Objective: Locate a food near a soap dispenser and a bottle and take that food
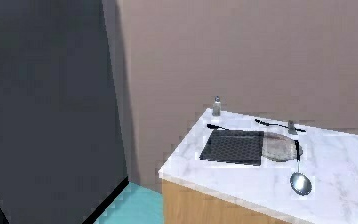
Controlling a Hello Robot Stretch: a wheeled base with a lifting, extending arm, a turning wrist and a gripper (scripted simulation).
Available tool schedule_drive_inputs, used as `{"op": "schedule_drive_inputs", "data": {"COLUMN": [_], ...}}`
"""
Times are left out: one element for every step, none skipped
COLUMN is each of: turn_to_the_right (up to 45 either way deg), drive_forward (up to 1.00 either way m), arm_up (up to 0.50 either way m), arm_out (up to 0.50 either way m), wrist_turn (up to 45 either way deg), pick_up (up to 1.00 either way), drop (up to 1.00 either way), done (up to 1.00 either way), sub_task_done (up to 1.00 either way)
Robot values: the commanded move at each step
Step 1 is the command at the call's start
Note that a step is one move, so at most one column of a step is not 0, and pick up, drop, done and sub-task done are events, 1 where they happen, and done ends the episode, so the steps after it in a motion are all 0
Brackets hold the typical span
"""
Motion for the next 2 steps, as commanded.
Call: {"op": "schedule_drive_inputs", "data": {"turn_to_the_right": [0.0, 0.0], "drive_forward": [0.0, 0.0], "arm_up": [0.5, 0.38], "arm_out": [0.0, 0.0], "wrist_turn": [0.0, 0.0], "pick_up": [0.0, 0.0], "drop": [0.0, 0.0], "done": [0.0, 0.0], "sub_task_done": [0.0, 0.0]}}
